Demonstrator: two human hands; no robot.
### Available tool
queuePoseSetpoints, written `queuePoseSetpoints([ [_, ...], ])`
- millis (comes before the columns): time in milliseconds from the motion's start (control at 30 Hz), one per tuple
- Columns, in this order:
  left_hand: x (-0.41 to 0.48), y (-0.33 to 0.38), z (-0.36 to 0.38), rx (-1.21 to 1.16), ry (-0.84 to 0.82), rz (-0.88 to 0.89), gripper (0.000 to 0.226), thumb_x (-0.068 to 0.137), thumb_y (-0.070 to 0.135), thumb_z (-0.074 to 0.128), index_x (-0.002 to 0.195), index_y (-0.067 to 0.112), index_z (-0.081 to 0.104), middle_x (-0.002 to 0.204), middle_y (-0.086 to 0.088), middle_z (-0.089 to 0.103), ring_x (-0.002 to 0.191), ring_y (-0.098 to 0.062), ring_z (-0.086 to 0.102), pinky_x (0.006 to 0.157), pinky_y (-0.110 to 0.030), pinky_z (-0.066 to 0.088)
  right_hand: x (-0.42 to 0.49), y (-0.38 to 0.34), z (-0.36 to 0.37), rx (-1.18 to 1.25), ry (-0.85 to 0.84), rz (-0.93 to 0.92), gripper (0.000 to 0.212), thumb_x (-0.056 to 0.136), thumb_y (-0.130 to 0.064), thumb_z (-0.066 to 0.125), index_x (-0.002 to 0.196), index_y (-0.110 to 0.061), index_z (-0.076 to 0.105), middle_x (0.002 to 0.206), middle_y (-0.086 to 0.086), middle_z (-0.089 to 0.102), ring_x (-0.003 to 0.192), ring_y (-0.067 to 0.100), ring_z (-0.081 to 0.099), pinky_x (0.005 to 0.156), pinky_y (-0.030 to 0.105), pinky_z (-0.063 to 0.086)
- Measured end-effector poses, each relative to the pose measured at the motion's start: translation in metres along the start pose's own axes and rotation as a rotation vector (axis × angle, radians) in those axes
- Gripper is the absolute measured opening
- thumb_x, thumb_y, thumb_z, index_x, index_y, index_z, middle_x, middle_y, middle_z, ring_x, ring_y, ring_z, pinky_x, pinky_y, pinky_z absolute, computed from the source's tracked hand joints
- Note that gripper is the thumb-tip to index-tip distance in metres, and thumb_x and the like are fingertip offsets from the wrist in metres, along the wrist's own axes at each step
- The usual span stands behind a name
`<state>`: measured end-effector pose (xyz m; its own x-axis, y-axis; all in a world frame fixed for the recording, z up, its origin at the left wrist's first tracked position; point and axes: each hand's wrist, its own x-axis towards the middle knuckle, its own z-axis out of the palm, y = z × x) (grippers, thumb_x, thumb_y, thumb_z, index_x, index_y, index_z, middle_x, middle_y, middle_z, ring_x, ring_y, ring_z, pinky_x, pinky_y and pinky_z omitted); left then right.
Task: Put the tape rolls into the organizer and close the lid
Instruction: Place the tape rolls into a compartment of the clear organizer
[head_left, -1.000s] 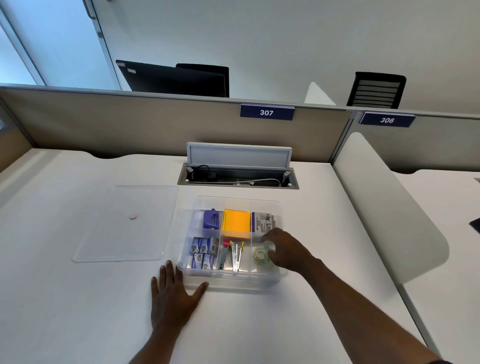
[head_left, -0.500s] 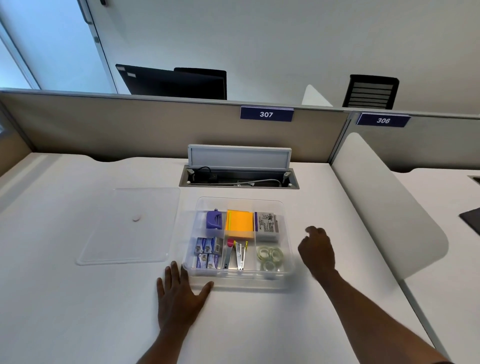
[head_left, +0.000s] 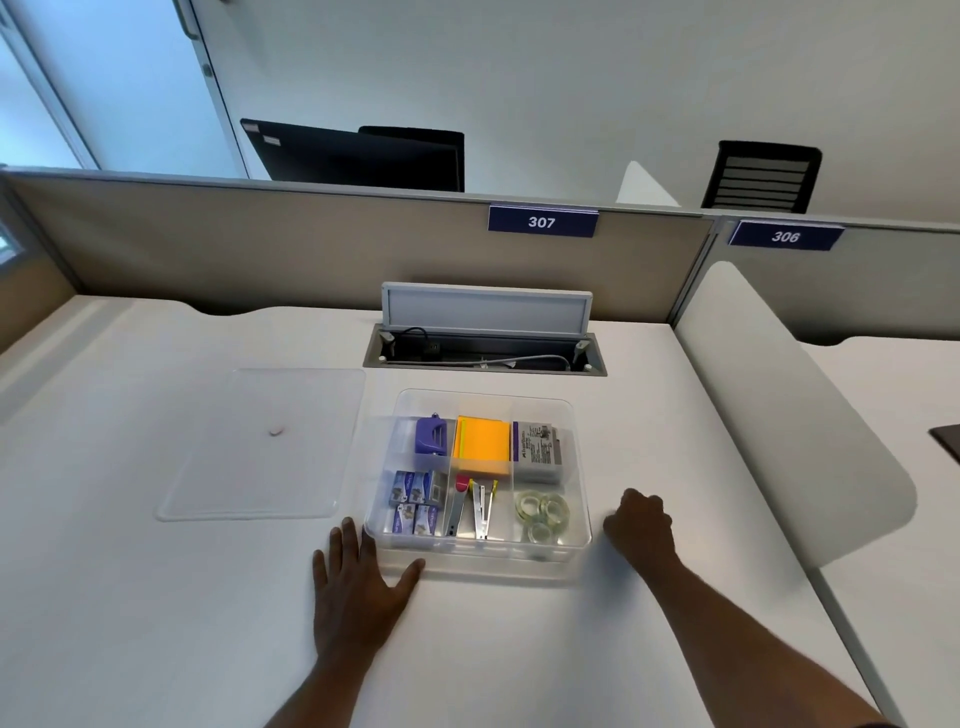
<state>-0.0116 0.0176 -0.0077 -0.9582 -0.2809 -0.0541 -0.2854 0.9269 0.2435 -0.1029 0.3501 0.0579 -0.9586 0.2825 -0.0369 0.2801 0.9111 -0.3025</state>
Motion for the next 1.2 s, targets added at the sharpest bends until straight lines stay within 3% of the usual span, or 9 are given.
queuePoseSetpoints([
  [33, 0.000, 0.000, 0.001, -0.005, 0.009, -0.001, 0.104, 0.074, 0.084, 0.012, 0.147, 0.011, 0.027, 0.158, -0.014, 0.020, 0.146, -0.029, 0.017, 0.120, -0.049, 0.013, 0.000, -0.007, -0.010, 0.072, -0.073, 0.060, 0.017, 0.071, 0.009, 0.049, 0.082, -0.001, 0.058, 0.071, 0.010, 0.048, 0.071, 0.029, 0.057, 0.053, 0.025, 0.041],
  [67, 0.000, 0.000, 0.001, -0.011, 0.012, -0.003, 0.103, 0.075, 0.083, 0.016, 0.147, 0.011, 0.028, 0.158, -0.014, 0.021, 0.146, -0.030, 0.018, 0.120, -0.049, 0.014, 0.005, -0.011, -0.012, 0.033, -0.023, 0.027, 0.020, 0.081, -0.001, 0.050, 0.100, -0.003, 0.056, 0.088, 0.013, 0.052, 0.089, 0.033, 0.057, 0.066, 0.030, 0.045],
  [133, 0.001, 0.000, 0.001, -0.012, 0.011, -0.005, 0.101, 0.075, 0.082, 0.020, 0.146, 0.011, 0.030, 0.157, -0.014, 0.023, 0.146, -0.029, 0.019, 0.120, -0.049, 0.015, 0.016, -0.025, -0.018, 0.123, -0.014, -0.012, 0.032, 0.083, -0.006, 0.054, 0.115, -0.005, 0.056, 0.109, 0.020, 0.054, 0.101, 0.041, 0.055, 0.085, 0.039, 0.046],
  [267, 0.001, 0.000, 0.001, -0.009, 0.008, -0.005, 0.103, 0.074, 0.083, 0.016, 0.146, 0.011, 0.030, 0.157, -0.014, 0.023, 0.146, -0.029, 0.019, 0.119, -0.049, 0.015, 0.024, -0.048, -0.029, 0.242, 0.104, -0.302, 0.038, 0.075, 0.001, 0.063, 0.113, 0.001, 0.063, 0.105, 0.026, 0.060, 0.096, 0.042, 0.059, 0.084, 0.046, 0.052],
  [467, 0.001, -0.001, 0.002, -0.004, 0.005, -0.011, 0.102, 0.074, 0.083, 0.017, 0.147, 0.013, 0.028, 0.158, -0.013, 0.022, 0.146, -0.028, 0.017, 0.120, -0.048, 0.014, 0.019, -0.058, -0.018, 0.158, -0.287, -0.515, 0.046, 0.081, -0.015, 0.062, 0.126, -0.015, 0.055, 0.124, 0.014, 0.054, 0.115, 0.029, 0.053, 0.099, 0.038, 0.047],
  [600, 0.001, 0.000, 0.002, -0.001, 0.006, -0.006, 0.102, 0.074, 0.083, 0.016, 0.146, 0.012, 0.030, 0.158, -0.013, 0.023, 0.146, -0.028, 0.017, 0.120, -0.049, 0.015, 0.012, -0.056, -0.010, 0.133, -0.376, -0.518, 0.051, 0.082, -0.024, 0.064, 0.130, -0.015, 0.050, 0.131, 0.010, 0.052, 0.123, 0.026, 0.050, 0.102, 0.032, 0.043],
  [833, 0.001, 0.000, 0.002, 0.000, 0.015, -0.003, 0.101, 0.075, 0.083, 0.016, 0.145, 0.012, 0.031, 0.157, -0.014, 0.026, 0.145, -0.029, 0.020, 0.119, -0.049, 0.017, 0.016, -0.057, -0.013, 0.160, -0.082, -0.468, 0.033, 0.090, -0.013, 0.051, 0.120, -0.005, 0.058, 0.116, 0.016, 0.060, 0.107, 0.031, 0.059, 0.089, 0.034, 0.048],
  [1033, 0.000, 0.001, 0.001, -0.011, 0.019, -0.001, 0.100, 0.076, 0.082, 0.020, 0.146, 0.012, 0.029, 0.157, -0.014, 0.024, 0.146, -0.029, 0.019, 0.119, -0.048, 0.015, 0.013, -0.063, -0.006, 0.065, -0.097, -0.566, 0.019, 0.090, -0.015, 0.049, 0.099, -0.006, 0.063, 0.105, 0.014, 0.063, 0.097, 0.029, 0.061, 0.080, 0.032, 0.050],
  [1200, 0.000, 0.001, 0.001, -0.012, 0.015, 0.005, 0.099, 0.076, 0.081, 0.020, 0.145, 0.012, 0.031, 0.156, -0.015, 0.026, 0.145, -0.030, 0.021, 0.119, -0.049, 0.016, 0.004, -0.064, 0.007, -0.121, -0.156, -0.712, 0.025, 0.092, -0.019, 0.044, 0.099, -0.008, 0.064, 0.105, 0.012, 0.063, 0.100, 0.029, 0.058, 0.081, 0.037, 0.054],
])
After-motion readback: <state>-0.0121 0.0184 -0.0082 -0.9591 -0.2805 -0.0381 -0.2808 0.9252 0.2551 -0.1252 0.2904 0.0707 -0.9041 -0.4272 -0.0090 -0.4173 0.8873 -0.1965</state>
